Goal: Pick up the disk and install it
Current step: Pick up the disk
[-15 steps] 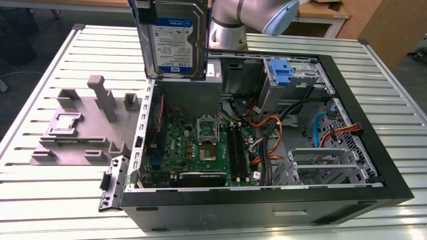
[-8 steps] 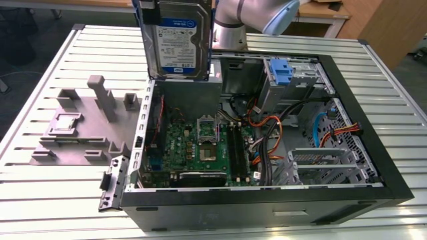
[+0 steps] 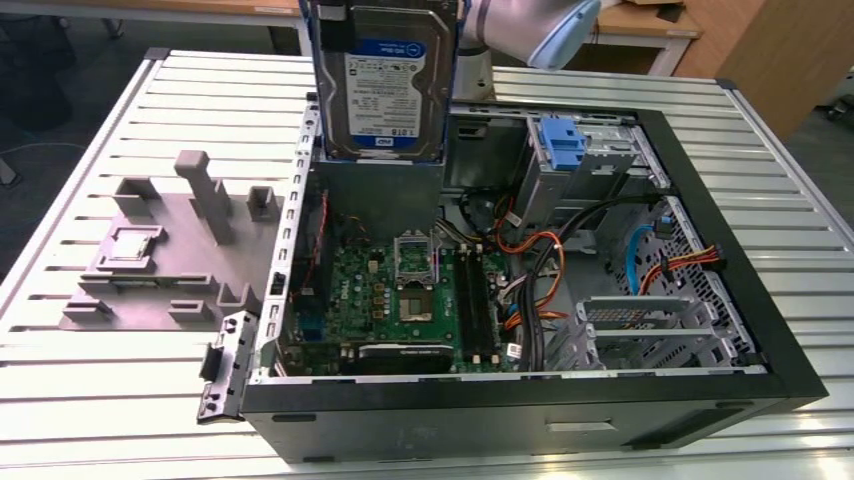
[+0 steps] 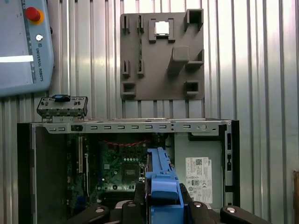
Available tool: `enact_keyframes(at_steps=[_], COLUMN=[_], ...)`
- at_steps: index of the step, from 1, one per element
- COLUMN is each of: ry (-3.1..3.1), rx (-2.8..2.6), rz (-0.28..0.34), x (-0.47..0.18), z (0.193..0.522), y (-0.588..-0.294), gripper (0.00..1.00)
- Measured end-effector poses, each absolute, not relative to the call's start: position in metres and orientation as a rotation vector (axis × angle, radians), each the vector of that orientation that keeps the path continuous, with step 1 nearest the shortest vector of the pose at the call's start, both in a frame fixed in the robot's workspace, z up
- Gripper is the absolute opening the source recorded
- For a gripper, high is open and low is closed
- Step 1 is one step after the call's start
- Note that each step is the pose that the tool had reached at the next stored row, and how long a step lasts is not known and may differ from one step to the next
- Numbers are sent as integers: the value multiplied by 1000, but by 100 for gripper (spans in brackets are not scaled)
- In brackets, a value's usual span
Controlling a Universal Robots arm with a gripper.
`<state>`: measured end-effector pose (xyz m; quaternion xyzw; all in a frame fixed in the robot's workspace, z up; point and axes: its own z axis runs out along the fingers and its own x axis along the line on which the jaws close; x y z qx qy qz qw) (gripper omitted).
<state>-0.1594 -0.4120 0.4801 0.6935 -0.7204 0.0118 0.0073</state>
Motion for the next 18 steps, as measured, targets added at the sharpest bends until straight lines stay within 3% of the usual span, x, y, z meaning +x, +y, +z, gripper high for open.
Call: enact_keyframes(at_steps=[18], ry=[-2255], rx=[2166], rz=[37], x=[-117], z=[478], y=[-412], gripper=[37])
